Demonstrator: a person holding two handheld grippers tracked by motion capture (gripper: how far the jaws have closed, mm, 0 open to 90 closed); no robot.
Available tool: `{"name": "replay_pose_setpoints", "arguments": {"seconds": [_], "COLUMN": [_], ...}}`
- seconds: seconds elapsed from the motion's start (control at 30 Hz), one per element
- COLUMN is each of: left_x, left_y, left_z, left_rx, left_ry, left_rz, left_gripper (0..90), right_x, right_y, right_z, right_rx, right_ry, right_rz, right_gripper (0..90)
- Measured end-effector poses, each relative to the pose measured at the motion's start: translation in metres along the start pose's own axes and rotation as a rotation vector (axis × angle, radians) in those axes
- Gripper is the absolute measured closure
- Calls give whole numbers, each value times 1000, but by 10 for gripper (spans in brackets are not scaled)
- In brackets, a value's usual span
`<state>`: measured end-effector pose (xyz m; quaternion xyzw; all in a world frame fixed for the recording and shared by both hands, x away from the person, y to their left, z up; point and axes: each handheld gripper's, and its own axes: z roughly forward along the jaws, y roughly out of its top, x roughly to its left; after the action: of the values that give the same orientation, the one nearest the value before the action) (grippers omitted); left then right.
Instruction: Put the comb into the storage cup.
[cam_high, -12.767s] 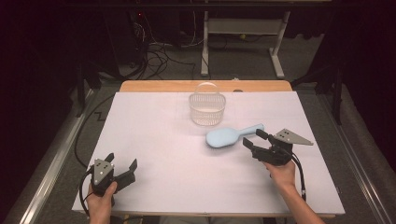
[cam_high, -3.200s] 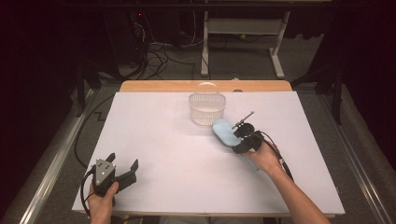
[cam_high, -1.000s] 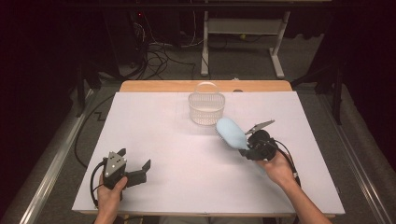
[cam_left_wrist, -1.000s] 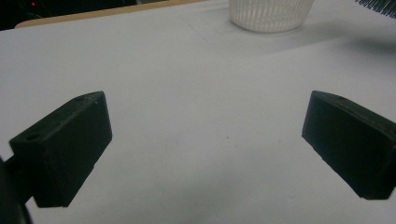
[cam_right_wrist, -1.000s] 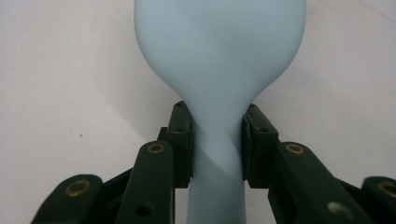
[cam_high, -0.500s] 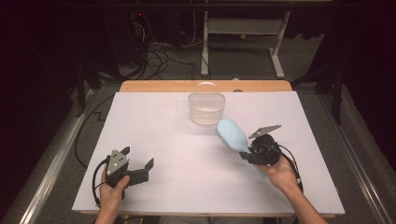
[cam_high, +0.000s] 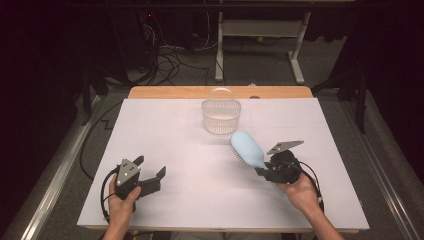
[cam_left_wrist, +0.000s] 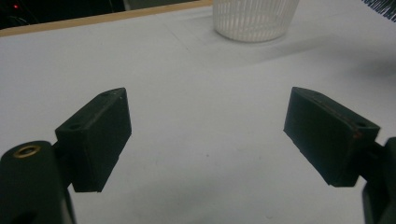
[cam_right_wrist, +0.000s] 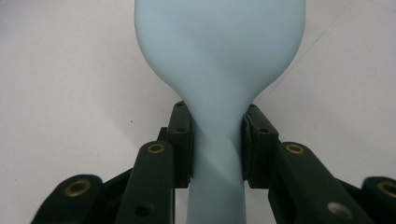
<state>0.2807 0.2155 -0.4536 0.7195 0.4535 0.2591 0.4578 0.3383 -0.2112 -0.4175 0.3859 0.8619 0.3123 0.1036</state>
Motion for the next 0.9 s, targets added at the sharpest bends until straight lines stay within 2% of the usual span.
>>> {"name": "replay_pose_setpoints", "arguments": {"seconds": [0.23,0.4,0.57,0.9], "left_x": [-5,-8,-11,-19], "left_y": [3,6,7,13], "left_z": [3,5,5,7], "left_rx": [-1,14,9,-3], "left_ry": [-22,-67,-77,-117], "left_rz": [0,-5,0,-19], "left_gripper": [159,161,161,161], "right_x": [5,11,15,26], "right_y": [-2,-2,-1,1], "right_z": [0,1,2,3], "right_rx": [-6,-7,-9,-16], "right_ry": [9,16,20,41], "right_rz": [-3,-13,-19,-44], "right_gripper": [699,699,699,699]}}
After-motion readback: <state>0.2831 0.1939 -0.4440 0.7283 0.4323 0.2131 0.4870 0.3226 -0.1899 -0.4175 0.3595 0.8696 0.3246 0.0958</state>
